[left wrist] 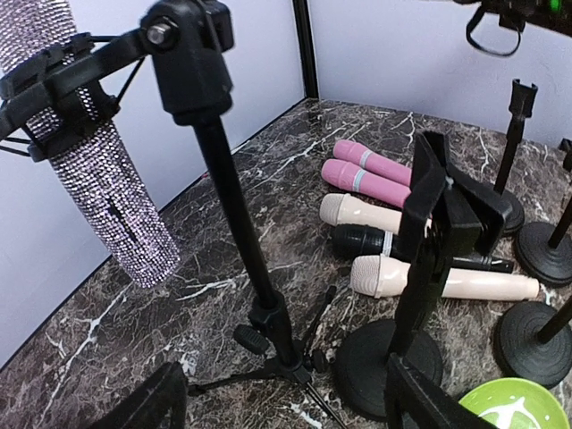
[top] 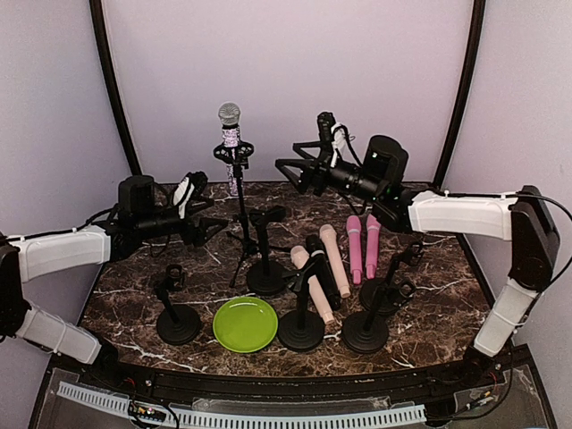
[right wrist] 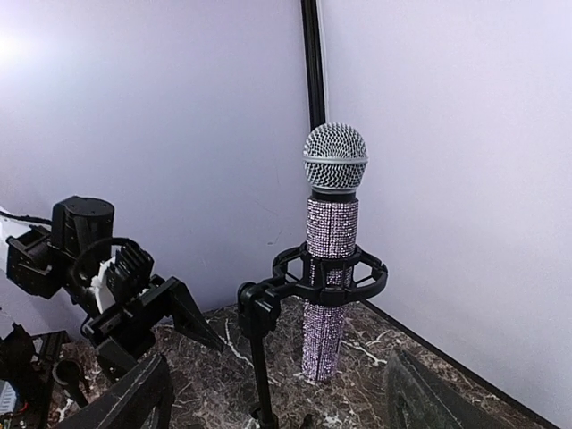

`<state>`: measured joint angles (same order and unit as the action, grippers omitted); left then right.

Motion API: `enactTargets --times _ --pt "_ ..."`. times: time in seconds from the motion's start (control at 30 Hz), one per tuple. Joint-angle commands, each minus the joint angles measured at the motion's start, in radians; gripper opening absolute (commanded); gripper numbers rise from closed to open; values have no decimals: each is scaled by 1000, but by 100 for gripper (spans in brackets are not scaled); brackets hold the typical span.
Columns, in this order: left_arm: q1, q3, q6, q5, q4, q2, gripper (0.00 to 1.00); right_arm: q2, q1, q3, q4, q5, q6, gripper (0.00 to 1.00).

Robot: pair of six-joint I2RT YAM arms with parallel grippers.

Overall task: Remove the microphone from the stand
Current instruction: Hold the microphone stand with the microphone at the center of the board.

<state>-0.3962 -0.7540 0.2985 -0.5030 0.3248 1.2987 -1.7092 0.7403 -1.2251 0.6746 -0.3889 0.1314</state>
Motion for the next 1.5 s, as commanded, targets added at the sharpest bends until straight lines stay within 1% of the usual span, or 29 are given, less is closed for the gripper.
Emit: enactTargets --times 0.0,0.2,0.43,0.57,0.7,0.8,0.93,1.07,1.13,1.2,1.3,1.4,1.47 --pt "5 42 119 -42 150 20 80 126 -4 87 61 -35 39 83" --pt "5 -25 184 -63 109 122 81 281 -21 201 -4 -60 52 85" --pt "5 -42 256 -42 145 182 76 454 -45 318 -95 -49 66 87" --pt "5 -67 265 -49 144 213 70 516 -48 365 -135 -22 74 87" --pt "5 -94 266 -56 136 248 60 570 -48 415 -154 15 99 87" --pt "5 -101 262 -60 140 261 57 614 -50 454 -152 43 116 88" --pt "5 -110 235 -56 149 279 57 658 -50 492 -151 77 127 89" --pt "4 -131 209 -63 135 312 54 681 -50 507 -157 78 135 89" --pt "4 -149 204 -74 117 327 51 687 -50 510 -160 78 140 89" --pt "3 -165 201 -77 93 335 44 692 -50 512 -166 81 139 89" --pt "2 -177 195 -74 70 341 38 697 -50 515 -168 87 142 89" --pt "2 -188 193 -81 44 343 28 702 -50 523 -166 95 147 89" --pt "2 -195 192 -83 23 349 24 708 -50 530 -164 99 149 89"
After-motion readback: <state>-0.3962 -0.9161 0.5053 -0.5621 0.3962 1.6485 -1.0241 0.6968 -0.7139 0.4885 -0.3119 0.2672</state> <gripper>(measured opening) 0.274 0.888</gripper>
